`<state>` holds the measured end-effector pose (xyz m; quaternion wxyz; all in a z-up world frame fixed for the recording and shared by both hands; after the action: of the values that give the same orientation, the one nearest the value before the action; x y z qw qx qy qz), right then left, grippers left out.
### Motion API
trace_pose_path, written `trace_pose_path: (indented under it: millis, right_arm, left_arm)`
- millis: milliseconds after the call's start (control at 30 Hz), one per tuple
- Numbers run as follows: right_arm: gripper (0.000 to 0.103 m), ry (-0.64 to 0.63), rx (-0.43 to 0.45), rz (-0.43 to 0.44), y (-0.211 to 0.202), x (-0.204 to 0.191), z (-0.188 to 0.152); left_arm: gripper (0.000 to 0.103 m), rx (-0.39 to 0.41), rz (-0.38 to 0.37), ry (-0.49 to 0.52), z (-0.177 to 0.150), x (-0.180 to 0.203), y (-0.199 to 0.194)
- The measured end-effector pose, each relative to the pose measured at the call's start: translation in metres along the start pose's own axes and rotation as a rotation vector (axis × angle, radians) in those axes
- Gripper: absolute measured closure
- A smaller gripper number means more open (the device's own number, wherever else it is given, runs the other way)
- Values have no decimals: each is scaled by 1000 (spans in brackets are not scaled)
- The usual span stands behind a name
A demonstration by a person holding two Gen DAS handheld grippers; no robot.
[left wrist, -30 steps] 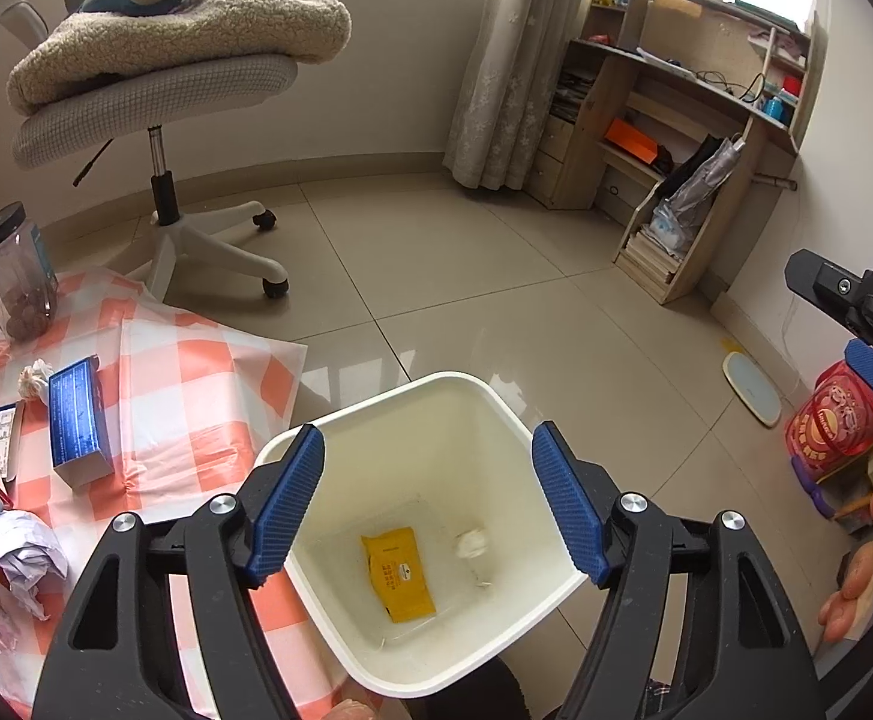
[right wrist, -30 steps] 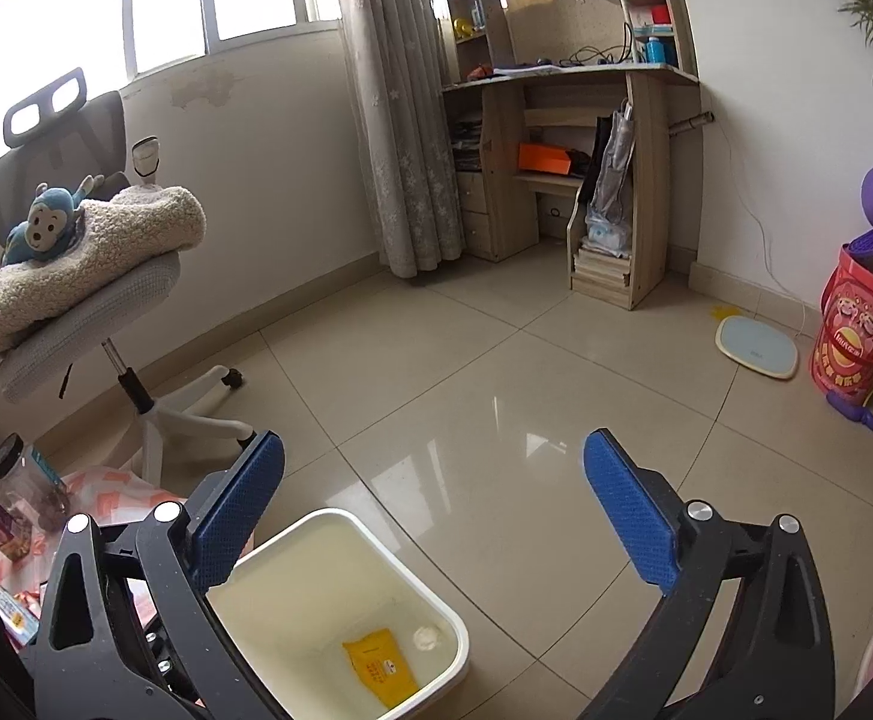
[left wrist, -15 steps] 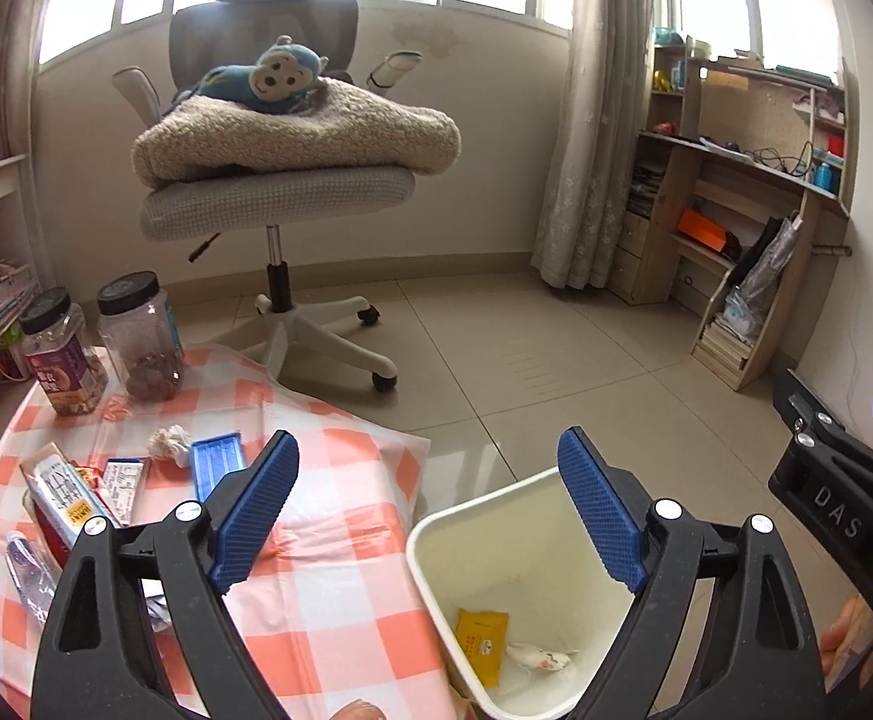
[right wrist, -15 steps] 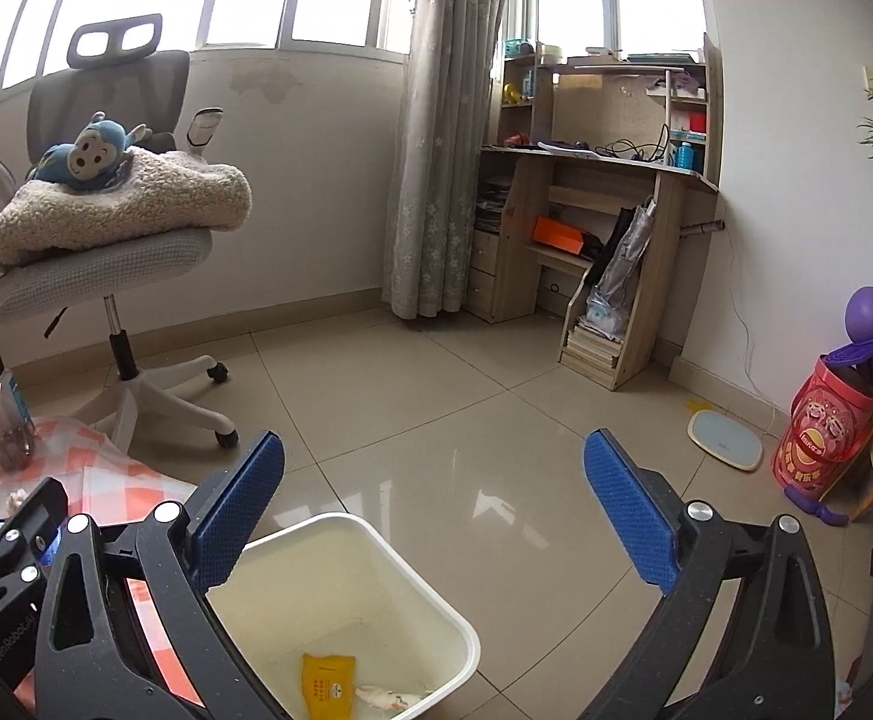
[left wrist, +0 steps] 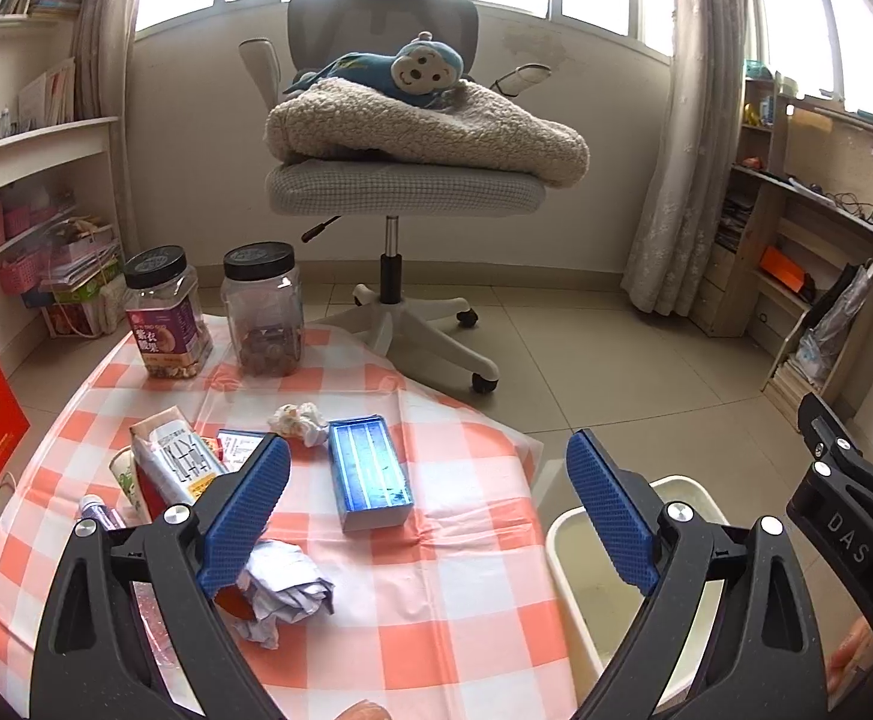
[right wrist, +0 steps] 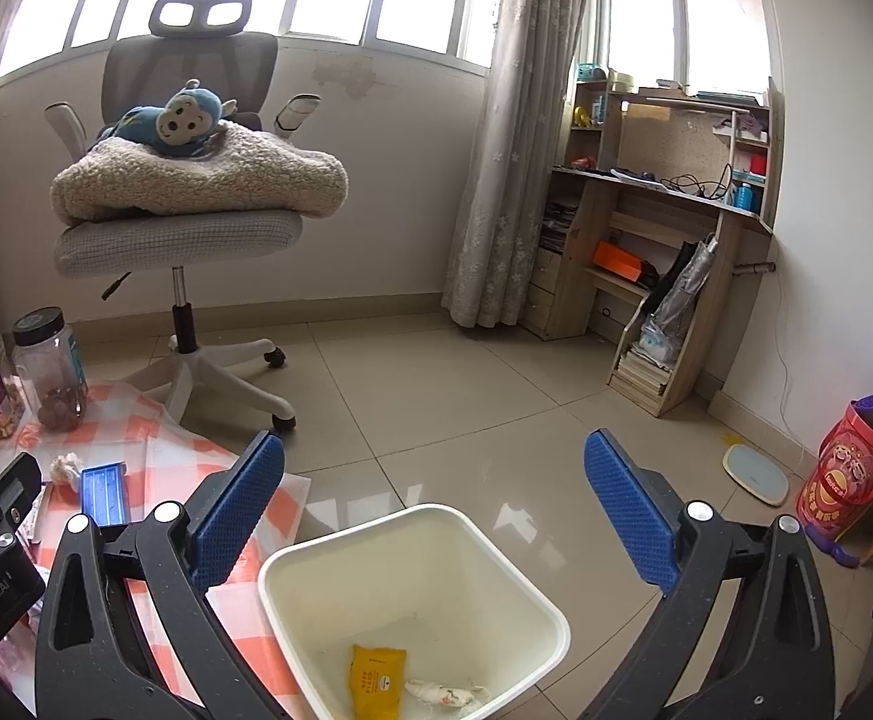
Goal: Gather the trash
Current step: 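Move both tools back over the table toward the remaining trash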
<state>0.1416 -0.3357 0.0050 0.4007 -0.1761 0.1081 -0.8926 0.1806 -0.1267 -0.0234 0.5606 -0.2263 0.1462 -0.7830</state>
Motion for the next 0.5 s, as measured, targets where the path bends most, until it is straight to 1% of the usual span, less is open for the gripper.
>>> trace_pose_path:
  millis: [167,367,500]
  right_arm:
    - [7,-28,5,43,-12,-32,0]
    - [7,-54,7,97,-25,-67,1]
    - [7,-53,-10,145,-33,-88,0]
  left_arm:
    - [12,-3,38,-64,5,-33,-7]
    - [12,-9,84,-100,5,-63,-16]
    - [12,-12,118,-122,4,-84,-22]
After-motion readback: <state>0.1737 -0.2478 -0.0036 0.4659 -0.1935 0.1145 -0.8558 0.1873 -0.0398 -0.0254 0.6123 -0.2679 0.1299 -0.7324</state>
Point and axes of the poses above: each gripper's, at about its wrist camera, not at the fingertips, and y roughly the way its jaws point, x to its right, z to its top, the point moved 8 cm from there along y, roughly the way its jaws point, and after that the axes turned 14 degrees about -z, right-handed, at the moved point
